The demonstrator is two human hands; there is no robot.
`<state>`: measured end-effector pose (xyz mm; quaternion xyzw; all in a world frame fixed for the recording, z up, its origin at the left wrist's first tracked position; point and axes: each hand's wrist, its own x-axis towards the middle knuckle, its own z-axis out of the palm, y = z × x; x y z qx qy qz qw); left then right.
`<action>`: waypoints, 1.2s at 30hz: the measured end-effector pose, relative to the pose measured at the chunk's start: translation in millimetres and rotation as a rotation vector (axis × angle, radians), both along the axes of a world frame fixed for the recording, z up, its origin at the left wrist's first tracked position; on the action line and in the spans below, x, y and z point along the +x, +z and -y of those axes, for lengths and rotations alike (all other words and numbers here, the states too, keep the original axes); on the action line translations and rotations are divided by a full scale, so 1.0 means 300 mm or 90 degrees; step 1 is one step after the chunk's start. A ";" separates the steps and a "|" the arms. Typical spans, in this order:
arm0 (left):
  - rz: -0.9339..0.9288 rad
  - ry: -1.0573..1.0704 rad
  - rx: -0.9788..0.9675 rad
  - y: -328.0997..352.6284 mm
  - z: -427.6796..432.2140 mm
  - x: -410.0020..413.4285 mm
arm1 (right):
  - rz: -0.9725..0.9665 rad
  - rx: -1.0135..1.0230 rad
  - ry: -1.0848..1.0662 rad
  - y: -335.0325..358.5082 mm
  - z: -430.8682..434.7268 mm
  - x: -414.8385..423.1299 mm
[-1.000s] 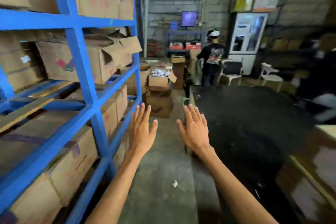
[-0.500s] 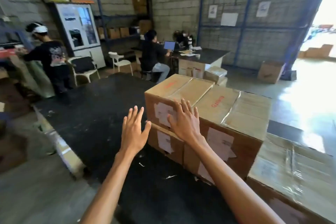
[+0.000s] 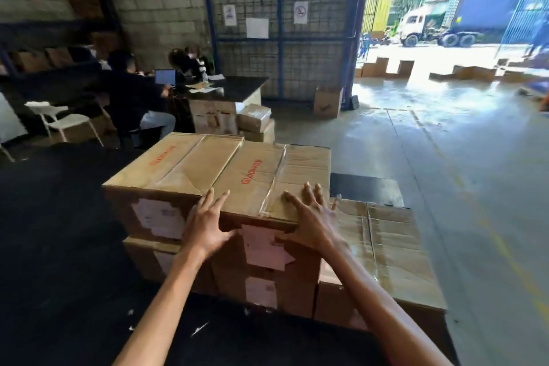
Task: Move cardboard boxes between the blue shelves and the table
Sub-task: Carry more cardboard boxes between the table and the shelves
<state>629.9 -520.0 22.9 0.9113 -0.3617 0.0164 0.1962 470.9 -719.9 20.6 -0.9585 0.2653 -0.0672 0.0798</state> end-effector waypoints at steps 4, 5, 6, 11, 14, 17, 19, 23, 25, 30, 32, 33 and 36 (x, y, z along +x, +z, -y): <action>0.050 0.033 0.008 -0.023 0.049 -0.035 | 0.015 -0.008 -0.014 -0.032 0.058 -0.034; 0.062 0.034 -0.004 -0.023 0.057 -0.049 | 0.019 -0.007 -0.011 -0.034 0.083 -0.048; 0.074 0.028 -0.018 -0.023 0.064 -0.063 | 0.024 -0.006 -0.007 -0.035 0.111 -0.064; 0.059 -0.019 -0.163 -0.061 0.072 -0.120 | 0.152 0.032 0.016 -0.066 0.216 -0.171; -0.099 -0.024 -0.324 -0.126 0.061 -0.138 | 0.380 0.070 0.051 -0.141 0.240 -0.212; -0.200 -0.037 -0.443 -0.192 0.054 -0.146 | 0.513 0.110 0.021 -0.205 0.229 -0.239; -0.216 -0.033 -0.483 -0.227 0.054 -0.142 | 0.540 0.211 -0.026 -0.245 0.209 -0.255; -0.339 0.015 -0.550 -0.289 0.056 -0.144 | 0.463 0.424 -0.131 -0.347 0.165 -0.266; -0.413 0.036 -0.558 -0.330 0.056 -0.156 | 0.445 0.465 -0.165 -0.393 0.164 -0.261; -0.473 0.057 -0.559 -0.383 0.064 -0.159 | 0.448 0.506 -0.166 -0.404 0.171 -0.250; -0.451 0.044 -0.565 -0.352 0.076 -0.165 | 0.463 0.517 -0.162 -0.393 0.171 -0.251; -0.437 0.037 -0.570 -0.329 0.085 -0.170 | 0.482 0.519 -0.161 -0.380 0.169 -0.254; -0.358 0.018 -0.574 -0.235 0.113 -0.193 | 0.572 0.514 -0.163 -0.316 0.160 -0.261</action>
